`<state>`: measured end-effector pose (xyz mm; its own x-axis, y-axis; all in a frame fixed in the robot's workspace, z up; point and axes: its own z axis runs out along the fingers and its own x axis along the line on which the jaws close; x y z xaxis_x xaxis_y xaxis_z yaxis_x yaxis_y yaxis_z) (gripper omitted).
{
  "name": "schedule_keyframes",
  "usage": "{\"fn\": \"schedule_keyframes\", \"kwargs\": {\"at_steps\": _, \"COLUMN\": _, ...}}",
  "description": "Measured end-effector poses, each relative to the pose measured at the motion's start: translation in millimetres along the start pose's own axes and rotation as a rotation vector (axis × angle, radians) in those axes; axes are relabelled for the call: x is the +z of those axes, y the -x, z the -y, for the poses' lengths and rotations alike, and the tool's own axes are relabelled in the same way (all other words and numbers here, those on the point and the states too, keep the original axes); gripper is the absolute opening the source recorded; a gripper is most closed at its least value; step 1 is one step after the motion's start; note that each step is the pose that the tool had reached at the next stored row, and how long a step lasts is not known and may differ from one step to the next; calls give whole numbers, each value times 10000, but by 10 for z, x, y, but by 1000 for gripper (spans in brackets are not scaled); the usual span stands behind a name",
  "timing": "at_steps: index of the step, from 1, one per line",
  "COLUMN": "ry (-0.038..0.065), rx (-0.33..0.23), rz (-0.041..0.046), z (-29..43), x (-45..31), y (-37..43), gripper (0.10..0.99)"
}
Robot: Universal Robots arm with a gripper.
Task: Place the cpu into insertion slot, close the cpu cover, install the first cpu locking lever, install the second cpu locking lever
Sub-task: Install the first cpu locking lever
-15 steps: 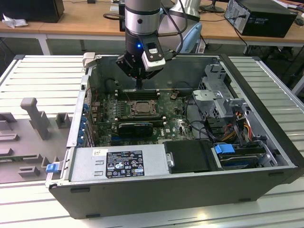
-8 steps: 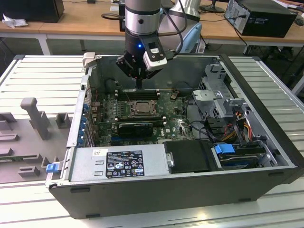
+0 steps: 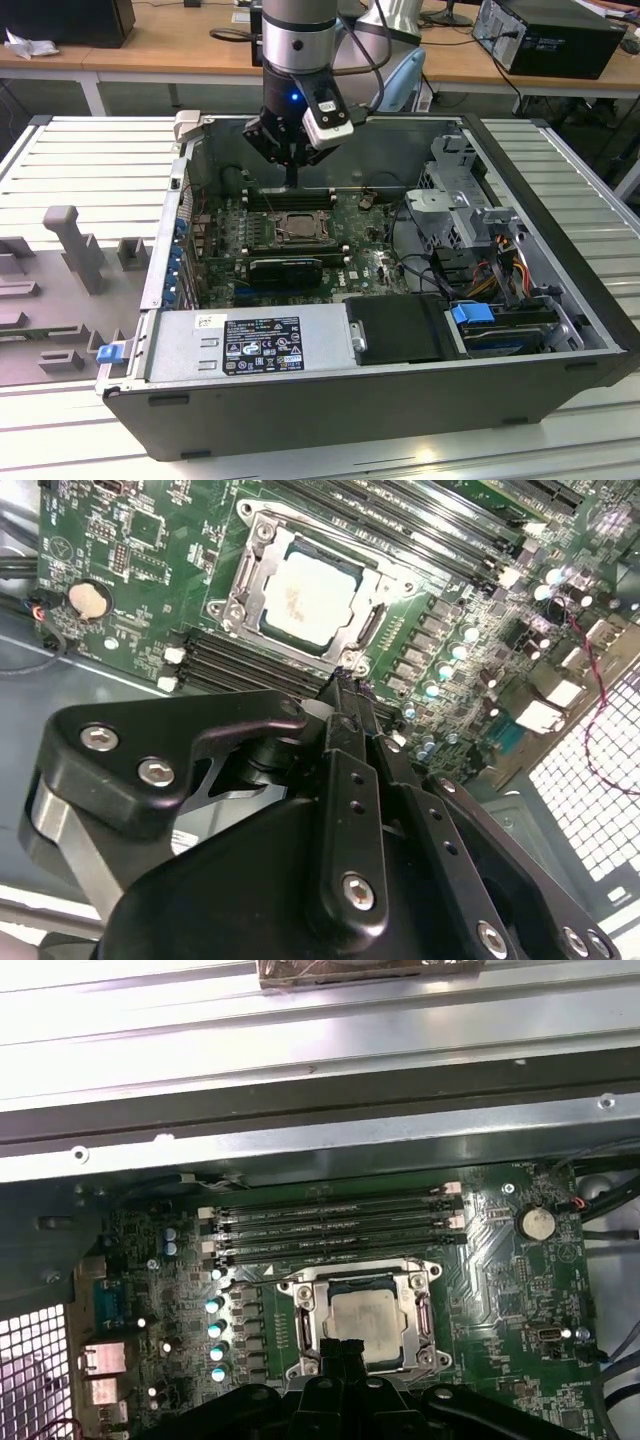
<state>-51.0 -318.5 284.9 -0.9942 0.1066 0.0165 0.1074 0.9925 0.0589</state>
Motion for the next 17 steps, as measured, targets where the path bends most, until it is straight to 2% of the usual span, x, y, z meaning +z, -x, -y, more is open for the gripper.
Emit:
{"fn": "schedule_keyframes", "kwargs": {"at_steps": 2, "ry": -3, "rx": -144, "rz": 8, "z": 5, "x": 30, "y": -25, "gripper": 106}}
{"fn": "schedule_keyframes", "kwargs": {"at_steps": 4, "ry": -14, "rx": -840, "rz": -34, "z": 7, "x": 55, "y": -25, "gripper": 106}}
{"fn": "schedule_keyframes", "kwargs": {"at_steps": 9, "ry": -33, "rx": -2022, "rz": -103, "z": 10, "x": 105, "y": -30, "gripper": 106}}
{"fn": "schedule_keyframes", "kwargs": {"at_steps": 12, "ry": -35, "rx": -2094, "rz": -108, "z": 27, "x": 136, "y": -169, "gripper": 106}}
{"fn": "schedule_keyframes", "kwargs": {"at_steps": 17, "ry": -32, "rx": -2124, "rz": -107, "z": 66, "x": 197, "y": -509, "gripper": 106}}
